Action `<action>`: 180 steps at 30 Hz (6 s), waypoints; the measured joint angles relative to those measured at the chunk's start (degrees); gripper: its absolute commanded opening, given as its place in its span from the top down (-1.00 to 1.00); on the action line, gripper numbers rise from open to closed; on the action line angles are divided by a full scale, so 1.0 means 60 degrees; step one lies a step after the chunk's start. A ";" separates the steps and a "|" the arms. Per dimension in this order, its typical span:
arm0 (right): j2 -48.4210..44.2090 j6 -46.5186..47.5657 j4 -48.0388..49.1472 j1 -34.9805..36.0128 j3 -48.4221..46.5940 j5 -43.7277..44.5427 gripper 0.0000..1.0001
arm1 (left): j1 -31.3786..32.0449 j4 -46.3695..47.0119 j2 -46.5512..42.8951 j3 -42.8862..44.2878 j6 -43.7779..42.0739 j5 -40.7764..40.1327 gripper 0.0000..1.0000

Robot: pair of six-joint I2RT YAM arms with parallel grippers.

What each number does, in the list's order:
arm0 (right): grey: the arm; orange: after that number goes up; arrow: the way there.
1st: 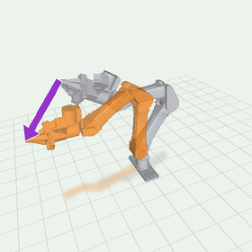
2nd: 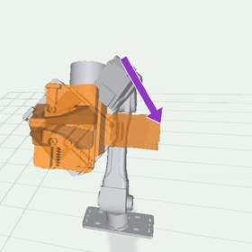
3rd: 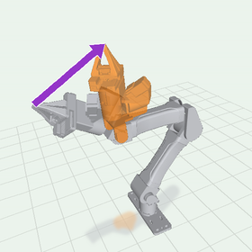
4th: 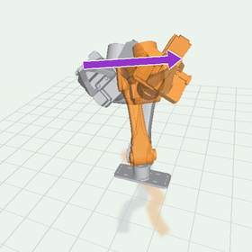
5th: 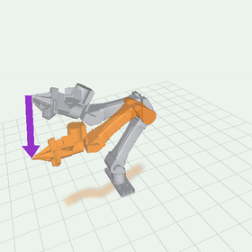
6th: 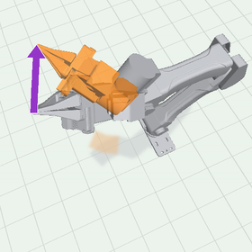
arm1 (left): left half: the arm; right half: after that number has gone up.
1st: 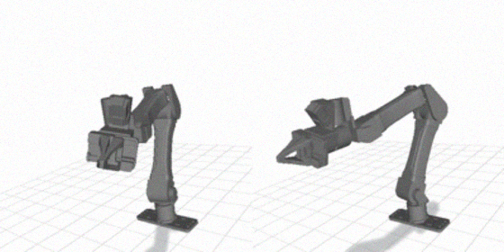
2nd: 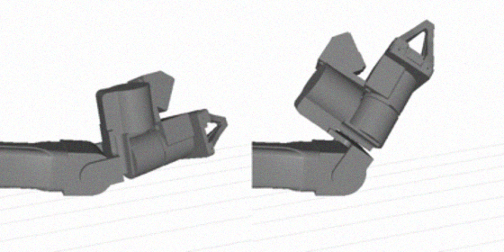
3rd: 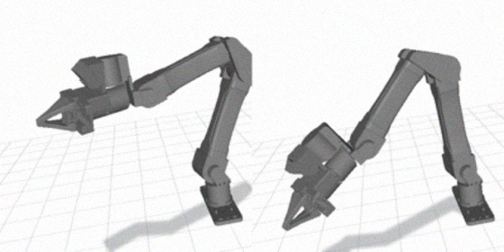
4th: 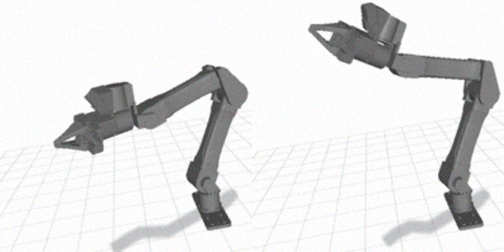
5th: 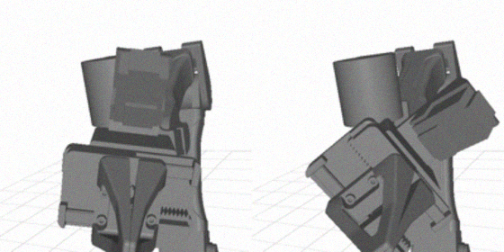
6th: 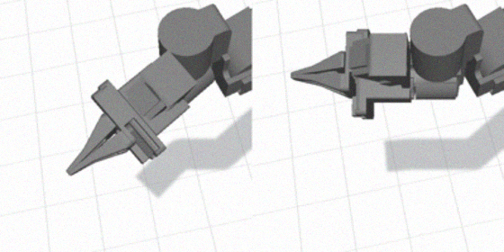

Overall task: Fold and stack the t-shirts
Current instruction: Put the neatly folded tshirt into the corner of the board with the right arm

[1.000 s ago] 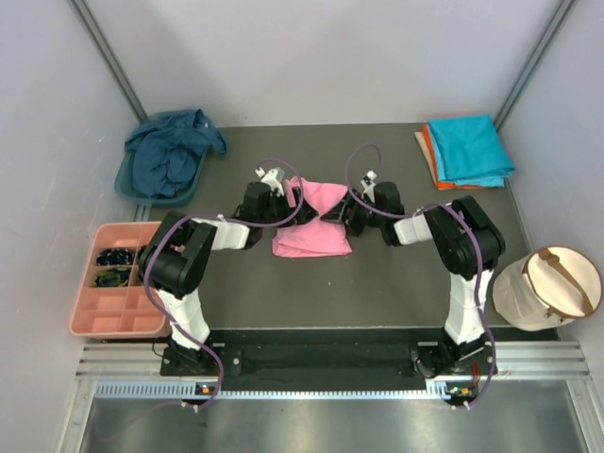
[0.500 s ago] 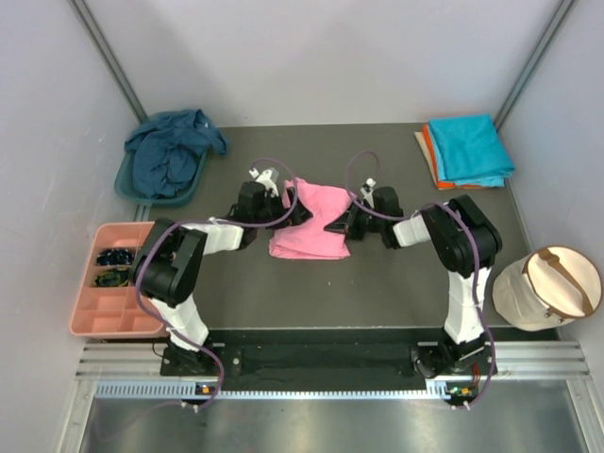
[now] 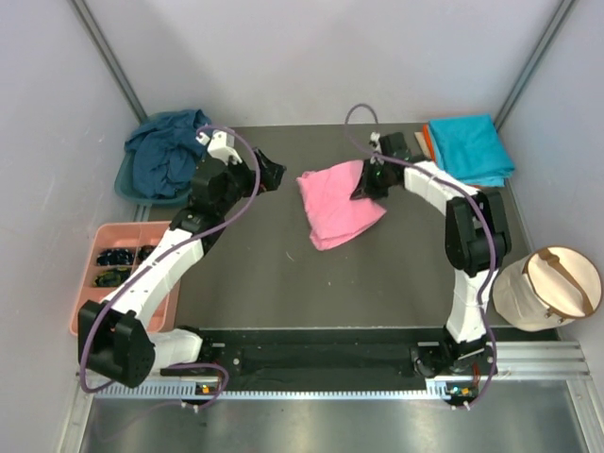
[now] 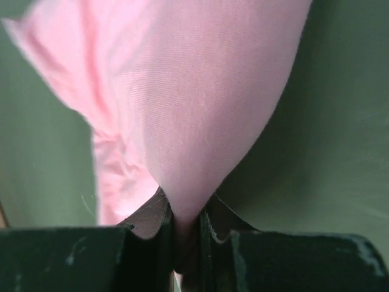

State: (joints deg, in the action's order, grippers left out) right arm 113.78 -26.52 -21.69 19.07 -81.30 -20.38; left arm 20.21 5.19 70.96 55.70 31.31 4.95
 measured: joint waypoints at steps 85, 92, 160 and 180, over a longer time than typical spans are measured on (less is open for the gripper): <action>0.2011 0.8717 -0.2597 -0.4127 -0.7996 0.5872 1.00 | -0.0237 -0.1701 0.1847 -0.0455 0.0007 0.0138 -0.98; 0.2484 0.8706 -0.2339 -0.4237 -0.8051 0.5803 1.00 | -0.0262 -0.1734 0.2488 -0.0229 0.0025 0.0288 -0.98; 0.3639 0.7082 -0.0929 -0.5650 -0.7694 0.6087 -0.98 | -0.0280 -0.1898 0.3887 0.0539 0.0514 0.1239 -0.98; -0.1005 0.3985 0.0772 -0.5144 -0.3592 0.2881 -0.98 | -0.0280 -0.1359 0.3293 -0.0444 0.0736 0.1282 -0.98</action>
State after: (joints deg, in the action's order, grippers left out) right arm 107.74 -2.61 -17.06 -11.79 -102.85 -3.09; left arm 18.52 -2.96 90.72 53.04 35.73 12.64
